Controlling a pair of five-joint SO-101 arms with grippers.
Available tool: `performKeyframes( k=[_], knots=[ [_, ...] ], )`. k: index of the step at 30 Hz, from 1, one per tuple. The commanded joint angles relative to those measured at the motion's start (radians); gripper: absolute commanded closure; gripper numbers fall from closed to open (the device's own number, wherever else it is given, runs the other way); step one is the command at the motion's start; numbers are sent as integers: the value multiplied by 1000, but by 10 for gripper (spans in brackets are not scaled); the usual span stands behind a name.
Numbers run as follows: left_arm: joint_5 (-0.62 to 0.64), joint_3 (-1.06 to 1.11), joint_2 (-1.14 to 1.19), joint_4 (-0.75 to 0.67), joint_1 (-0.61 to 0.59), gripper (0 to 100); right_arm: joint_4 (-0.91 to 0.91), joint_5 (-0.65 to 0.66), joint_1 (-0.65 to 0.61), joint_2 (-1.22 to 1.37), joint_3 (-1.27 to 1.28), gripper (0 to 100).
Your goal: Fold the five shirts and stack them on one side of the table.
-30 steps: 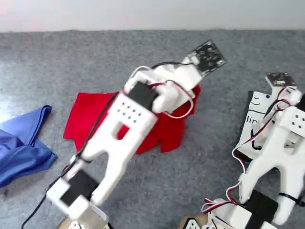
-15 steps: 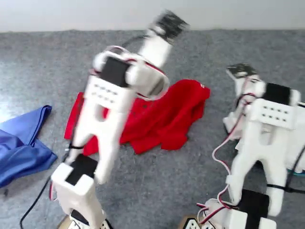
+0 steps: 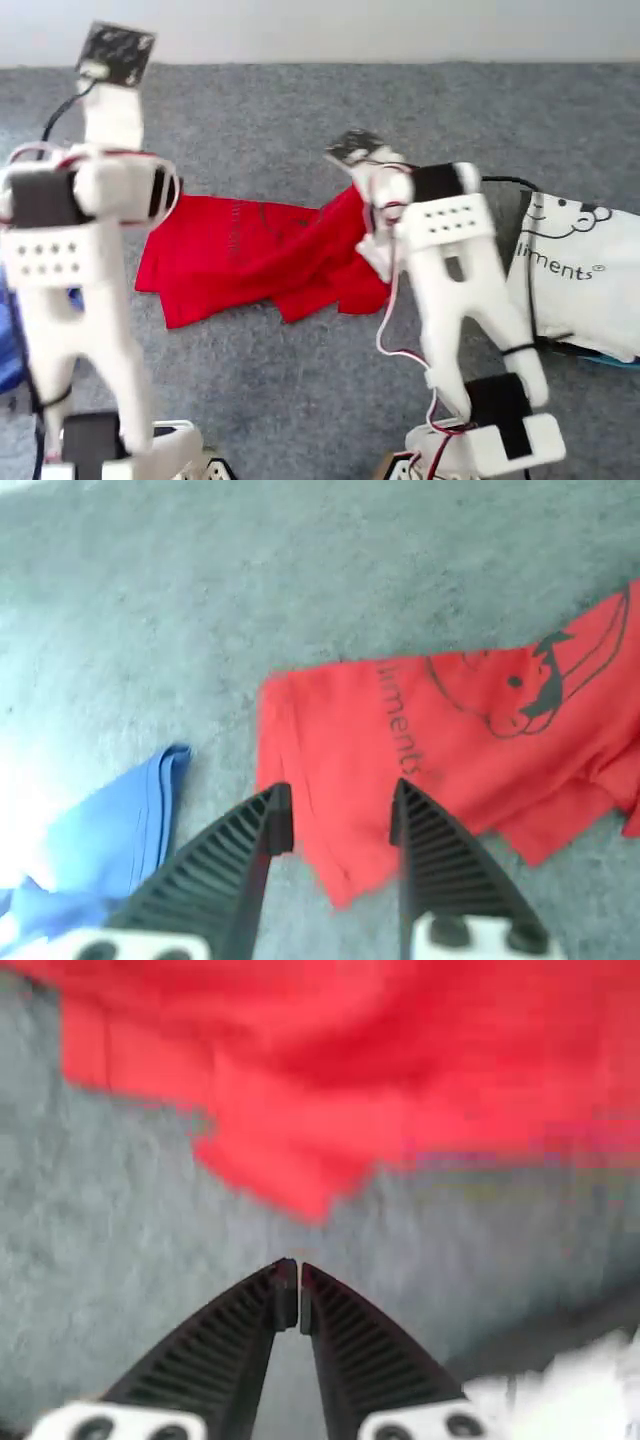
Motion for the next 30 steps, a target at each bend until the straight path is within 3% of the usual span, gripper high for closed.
performKeyframes(
  k=[1,5,9,15,23,27,30],
  knots=[
    [2,94,-157,18,-15,833,-183,-9,-67,24,-8,990],
    [2,236,-295,18,-17,833,-357,-6,-110,96,-8,990],
    [2,338,-413,18,-17,833,-349,-3,-110,188,-8,990],
    [2,455,-532,17,-17,834,-176,12,-21,295,-14,990],
    [2,529,-606,17,-18,834,240,74,211,303,-123,990],
    [5,536,-606,17,-18,834,269,143,348,303,-114,990],
    [3,536,-606,17,-18,834,272,161,375,285,-112,990]
  ],
)
